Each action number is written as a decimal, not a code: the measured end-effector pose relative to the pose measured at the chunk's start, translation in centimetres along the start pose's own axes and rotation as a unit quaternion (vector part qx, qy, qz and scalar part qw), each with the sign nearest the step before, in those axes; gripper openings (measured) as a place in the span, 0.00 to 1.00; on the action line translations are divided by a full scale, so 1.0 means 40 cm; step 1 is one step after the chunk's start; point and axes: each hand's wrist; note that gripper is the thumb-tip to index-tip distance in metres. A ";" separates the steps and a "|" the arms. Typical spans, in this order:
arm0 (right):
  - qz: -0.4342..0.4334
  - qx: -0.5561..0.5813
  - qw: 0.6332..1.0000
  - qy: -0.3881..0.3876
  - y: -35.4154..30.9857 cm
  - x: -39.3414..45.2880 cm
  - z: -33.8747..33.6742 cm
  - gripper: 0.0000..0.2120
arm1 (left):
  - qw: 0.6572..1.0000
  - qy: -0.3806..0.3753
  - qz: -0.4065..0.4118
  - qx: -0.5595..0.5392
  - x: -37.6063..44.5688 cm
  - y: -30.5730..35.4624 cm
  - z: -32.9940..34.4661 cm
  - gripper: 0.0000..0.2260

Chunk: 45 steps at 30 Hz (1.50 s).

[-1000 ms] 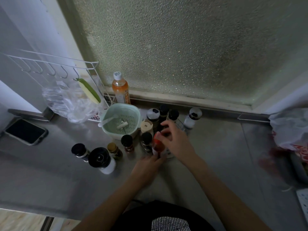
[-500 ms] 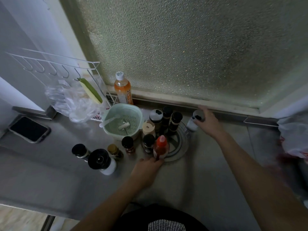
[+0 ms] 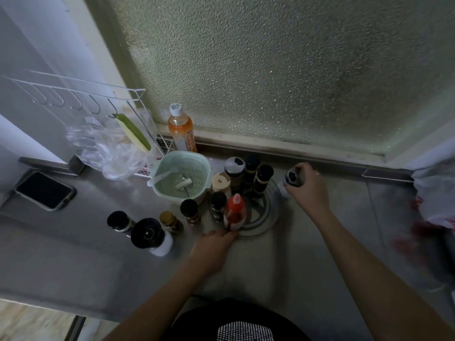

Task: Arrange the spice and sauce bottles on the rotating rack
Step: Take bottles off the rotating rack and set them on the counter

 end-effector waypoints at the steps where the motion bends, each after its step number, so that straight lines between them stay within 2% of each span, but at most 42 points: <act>1: 0.007 0.010 0.999 0.034 -0.009 -0.019 -0.022 0.23 | 1.000 0.005 -0.010 -0.010 -0.003 -0.004 0.000 0.26; 3: 0.010 0.037 0.994 0.106 -0.032 -0.061 -0.071 0.24 | 0.999 0.015 -0.026 -0.023 -0.009 -0.009 -0.001 0.25; 5: -0.017 0.062 0.990 0.129 -0.051 -0.092 -0.106 0.24 | 0.999 0.026 -0.035 -0.023 -0.013 -0.009 -0.006 0.24; 9: -0.068 0.063 0.996 0.010 -0.079 -0.118 -0.079 0.24 | 0.998 0.046 -0.040 -0.012 -0.017 -0.005 -0.015 0.21; 13: -0.075 0.033 0.995 -0.062 -0.084 -0.145 -0.012 0.26 | 0.996 0.065 -0.054 -0.030 -0.020 -0.010 -0.007 0.17; 19: -0.051 -0.004 0.995 -0.090 -0.068 -0.145 0.031 0.28 | 0.995 0.061 -0.074 -0.013 -0.029 -0.017 -0.012 0.24; 22: -0.042 -0.022 0.991 -0.122 -0.077 -0.133 0.031 0.31 | 0.995 0.076 -0.070 -0.010 -0.029 -0.021 -0.014 0.23; 24: -0.052 -0.073 0.991 -0.099 -0.109 -0.138 0.019 0.35 | 0.994 0.093 -0.055 -0.011 -0.037 -0.025 -0.012 0.22; 26: -0.127 -0.098 0.987 -0.028 -0.180 -0.165 -0.004 0.34 | 0.994 0.097 -0.047 -0.018 -0.050 -0.031 -0.004 0.22; 27: -0.186 -0.079 0.979 -0.017 -0.229 -0.184 -0.013 0.31 | 0.994 0.095 -0.050 -0.023 -0.058 -0.037 0.002 0.22; 30: -0.354 -0.063 0.925 -0.121 -0.385 -0.248 0.002 0.27 | 0.992 0.103 -0.065 -0.042 -0.087 -0.064 0.011 0.18; 33: -0.424 -0.172 0.873 -0.166 -0.463 -0.277 0.096 0.26 | 0.988 0.120 -0.078 -0.065 -0.125 -0.098 0.008 0.12; 37: -0.398 -0.292 0.851 -0.181 -0.488 -0.285 0.169 0.21 | 0.980 0.134 -0.120 -0.081 -0.183 -0.143 0.017 0.17; 42: -0.369 -0.306 0.860 -0.175 -0.489 -0.314 0.196 0.16 | 0.980 0.118 -0.135 -0.081 -0.224 -0.162 0.038 0.17; 45: -0.327 -0.328 0.864 -0.200 -0.487 -0.333 0.196 0.16 | 0.986 0.074 -0.123 -0.083 -0.229 -0.172 0.045 0.18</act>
Point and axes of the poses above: each hand's wrist, its own x-axis towards the middle knuckle, its own z-axis out of the palm, y = z × x, and after that the axes turned 8 degrees about -x, right-handed
